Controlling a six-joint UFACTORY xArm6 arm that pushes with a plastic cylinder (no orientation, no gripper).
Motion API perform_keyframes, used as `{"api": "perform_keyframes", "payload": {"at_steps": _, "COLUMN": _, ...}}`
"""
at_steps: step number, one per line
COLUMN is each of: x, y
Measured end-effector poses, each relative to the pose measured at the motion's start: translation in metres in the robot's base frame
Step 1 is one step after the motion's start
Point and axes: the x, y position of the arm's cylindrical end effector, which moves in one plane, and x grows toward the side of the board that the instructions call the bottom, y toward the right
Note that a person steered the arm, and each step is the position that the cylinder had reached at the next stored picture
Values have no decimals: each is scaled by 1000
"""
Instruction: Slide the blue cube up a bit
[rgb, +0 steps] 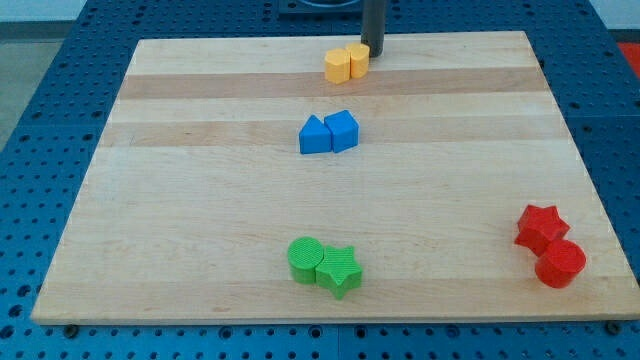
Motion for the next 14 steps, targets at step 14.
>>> {"api": "perform_keyframes", "payload": {"at_steps": 14, "x": 136, "y": -72}}
